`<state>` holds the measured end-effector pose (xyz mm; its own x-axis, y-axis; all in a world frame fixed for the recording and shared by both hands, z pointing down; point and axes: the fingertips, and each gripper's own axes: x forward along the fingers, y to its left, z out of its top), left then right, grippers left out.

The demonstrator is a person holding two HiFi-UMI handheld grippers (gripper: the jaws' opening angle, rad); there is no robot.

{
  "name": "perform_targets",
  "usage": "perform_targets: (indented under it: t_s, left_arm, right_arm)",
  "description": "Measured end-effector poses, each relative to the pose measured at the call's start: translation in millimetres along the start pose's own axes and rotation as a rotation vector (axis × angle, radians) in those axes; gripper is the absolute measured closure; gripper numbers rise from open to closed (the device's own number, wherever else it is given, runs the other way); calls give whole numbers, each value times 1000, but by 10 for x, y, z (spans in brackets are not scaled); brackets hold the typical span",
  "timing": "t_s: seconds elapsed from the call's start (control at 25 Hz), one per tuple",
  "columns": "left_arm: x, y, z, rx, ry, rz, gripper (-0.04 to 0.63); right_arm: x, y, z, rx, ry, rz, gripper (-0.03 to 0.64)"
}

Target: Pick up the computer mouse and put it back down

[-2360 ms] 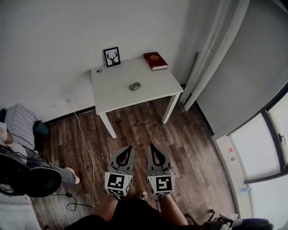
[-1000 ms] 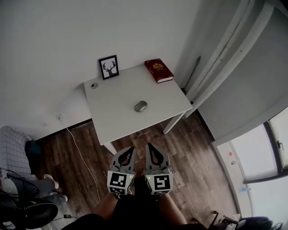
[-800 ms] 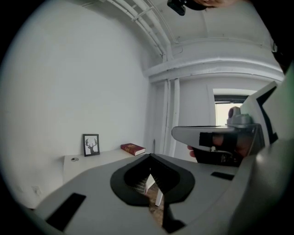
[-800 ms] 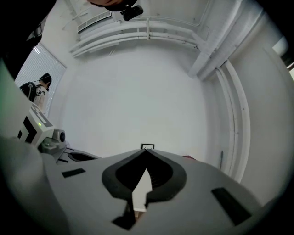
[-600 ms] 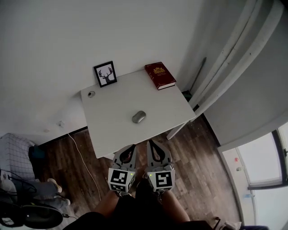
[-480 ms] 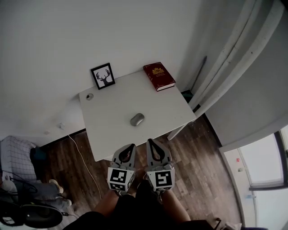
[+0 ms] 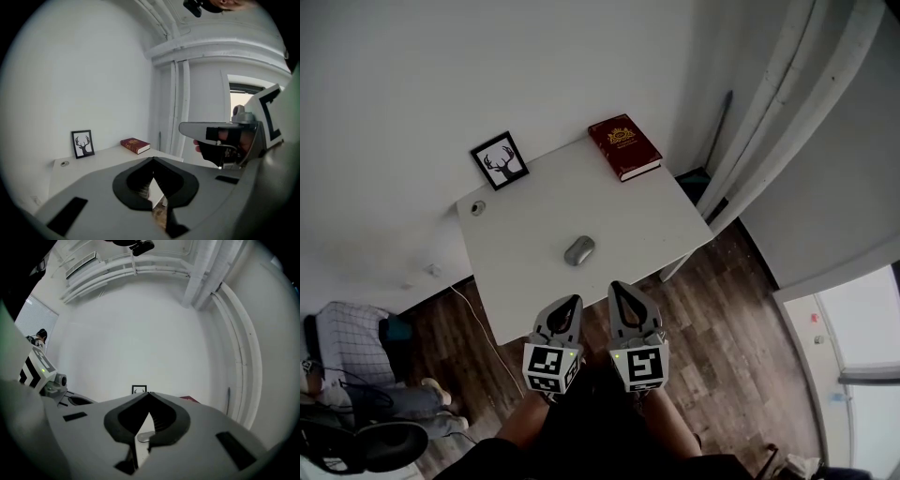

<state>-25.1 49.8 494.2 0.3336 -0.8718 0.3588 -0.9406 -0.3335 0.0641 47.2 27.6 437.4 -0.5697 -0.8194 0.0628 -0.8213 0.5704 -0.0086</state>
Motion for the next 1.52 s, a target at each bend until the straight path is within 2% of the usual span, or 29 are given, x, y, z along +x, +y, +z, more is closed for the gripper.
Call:
perform_targets:
  t_s: [0.52,0.68,0.88,0.96,1.04,1.12,1.28,1.4,1.52]
  left_arm:
    - [618,344,-195,35,110,-28,594]
    - [817,466,-284,19,162,-41,594]
    - [1036,735,-457,6,232,-6,592]
    - [1122,761,-519,-3,266,-26,591]
    - [1200,770,-583,-19,303,-51,559]
    - [1271,796,-633,-30,328,-63,494]
    - [1395,864,-709,-26,356,-69,462]
    - [1514,948,-813,-18,383,-64,396]
    - [1610,1026,-979,-9,433,-73,361]
  right_arm:
    - [467,-221,-251,-11,48,-44,598]
    - [655,-299,-272,-4,60,-51,598]
    - [897,-318,-329,6,84,-51,598]
    - [960,-350,-385,12,101,-55,597]
    - [1017,-382,-433,14,117,-59,598]
    - [1077,-402,-461,12,127,-64,597]
    - [1178,-415,-506,6,137,-68,598]
    - [1236,-426,-541,7,154,-70,598]
    - [1267,-426,-565,5,170,-74,597]
